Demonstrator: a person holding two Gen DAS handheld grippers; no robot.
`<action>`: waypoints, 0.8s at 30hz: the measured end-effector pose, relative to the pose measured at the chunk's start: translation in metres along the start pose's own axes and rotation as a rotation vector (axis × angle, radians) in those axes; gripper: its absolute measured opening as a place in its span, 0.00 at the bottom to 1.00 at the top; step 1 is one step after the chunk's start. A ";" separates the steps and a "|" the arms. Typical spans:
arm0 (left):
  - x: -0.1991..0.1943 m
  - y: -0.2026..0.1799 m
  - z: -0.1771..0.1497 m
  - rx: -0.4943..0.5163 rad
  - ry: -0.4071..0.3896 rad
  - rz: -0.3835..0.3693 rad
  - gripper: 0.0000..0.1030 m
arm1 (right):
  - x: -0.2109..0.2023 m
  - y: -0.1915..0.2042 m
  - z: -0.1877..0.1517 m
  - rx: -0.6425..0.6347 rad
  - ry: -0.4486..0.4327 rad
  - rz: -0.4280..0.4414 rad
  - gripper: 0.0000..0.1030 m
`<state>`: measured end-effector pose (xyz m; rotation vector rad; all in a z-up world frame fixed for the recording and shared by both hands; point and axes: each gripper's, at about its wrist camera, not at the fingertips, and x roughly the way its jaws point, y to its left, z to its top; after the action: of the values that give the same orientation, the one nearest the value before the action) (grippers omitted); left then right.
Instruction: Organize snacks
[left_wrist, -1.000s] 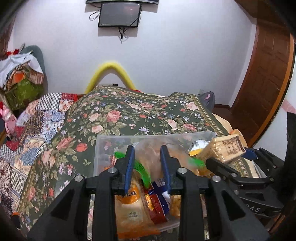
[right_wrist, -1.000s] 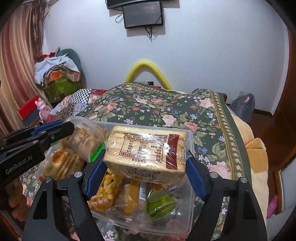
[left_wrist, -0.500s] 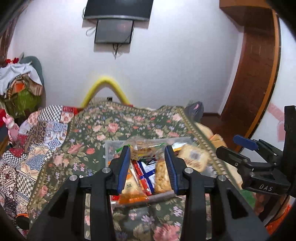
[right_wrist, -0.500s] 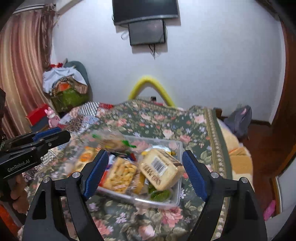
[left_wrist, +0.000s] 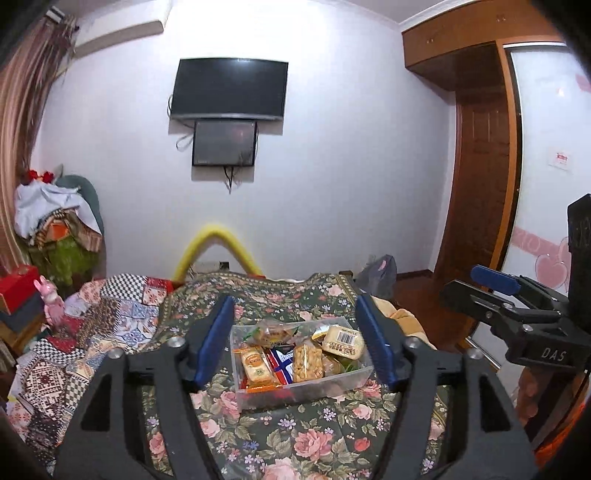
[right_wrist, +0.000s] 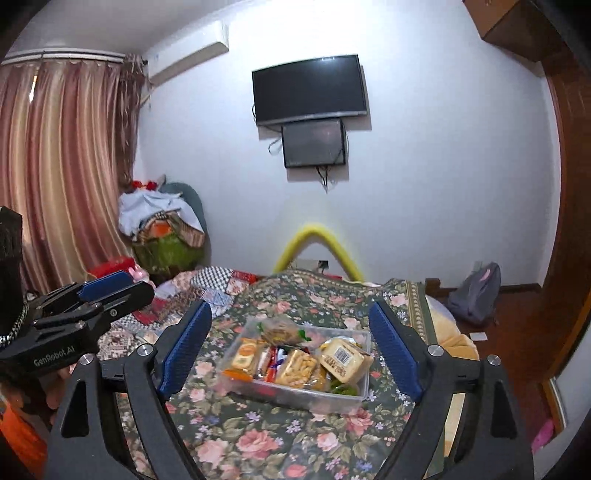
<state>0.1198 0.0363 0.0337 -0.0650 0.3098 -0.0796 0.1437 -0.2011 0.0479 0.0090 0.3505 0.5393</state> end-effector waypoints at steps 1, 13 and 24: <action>-0.005 -0.001 -0.001 -0.003 -0.005 -0.002 0.71 | -0.004 0.001 -0.001 0.003 -0.005 0.000 0.88; -0.032 -0.008 -0.013 0.012 -0.036 0.013 0.87 | -0.029 0.012 -0.016 -0.016 -0.033 -0.055 1.00; -0.037 -0.007 -0.024 -0.003 -0.022 0.018 0.89 | -0.038 0.015 -0.024 -0.020 -0.028 -0.059 1.00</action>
<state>0.0767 0.0313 0.0231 -0.0657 0.2886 -0.0607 0.0977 -0.2095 0.0393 -0.0128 0.3177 0.4841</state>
